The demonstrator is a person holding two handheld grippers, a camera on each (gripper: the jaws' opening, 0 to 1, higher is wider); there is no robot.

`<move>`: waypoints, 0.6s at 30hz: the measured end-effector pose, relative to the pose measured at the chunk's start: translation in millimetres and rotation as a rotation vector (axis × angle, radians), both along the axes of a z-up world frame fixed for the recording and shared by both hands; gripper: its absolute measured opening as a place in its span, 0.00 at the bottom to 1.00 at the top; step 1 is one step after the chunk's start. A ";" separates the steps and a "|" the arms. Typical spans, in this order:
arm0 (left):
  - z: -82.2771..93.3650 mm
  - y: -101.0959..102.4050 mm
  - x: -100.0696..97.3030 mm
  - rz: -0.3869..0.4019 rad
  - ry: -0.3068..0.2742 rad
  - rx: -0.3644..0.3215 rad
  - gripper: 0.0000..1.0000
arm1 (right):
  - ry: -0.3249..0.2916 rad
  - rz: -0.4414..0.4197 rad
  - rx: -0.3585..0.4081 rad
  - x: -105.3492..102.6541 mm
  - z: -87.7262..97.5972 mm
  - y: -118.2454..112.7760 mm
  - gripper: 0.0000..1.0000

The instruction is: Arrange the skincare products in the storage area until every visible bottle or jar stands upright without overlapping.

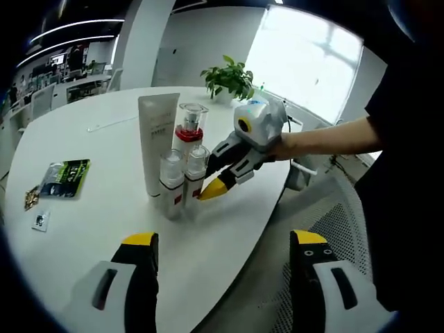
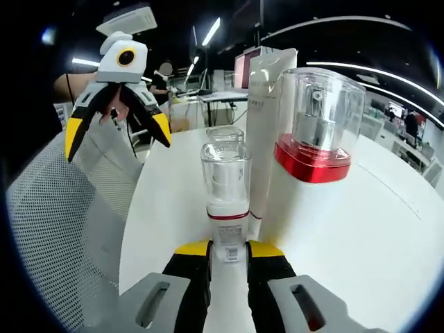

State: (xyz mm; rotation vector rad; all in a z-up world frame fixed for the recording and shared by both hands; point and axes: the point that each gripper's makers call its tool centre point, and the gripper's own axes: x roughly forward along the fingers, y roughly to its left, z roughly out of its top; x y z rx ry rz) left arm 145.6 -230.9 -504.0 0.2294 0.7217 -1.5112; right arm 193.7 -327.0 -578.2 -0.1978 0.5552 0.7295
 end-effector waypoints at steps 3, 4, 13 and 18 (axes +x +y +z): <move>-0.5 0.4 0.1 -0.001 -0.001 0.003 0.70 | 0.004 -0.010 0.011 -0.8 2.2 -1.1 0.13; -0.7 0.1 -0.4 -0.002 -0.001 0.005 0.70 | 0.004 -0.011 0.014 -1.2 2.9 -1.2 0.13; -2.9 -0.5 -3.0 -0.008 -0.002 0.011 0.70 | 0.013 -0.095 0.028 -5.2 7.4 -5.4 0.11; -4.5 -0.1 -4.1 -0.008 -0.001 0.013 0.70 | 0.013 -0.117 0.036 -5.0 6.5 -4.6 0.10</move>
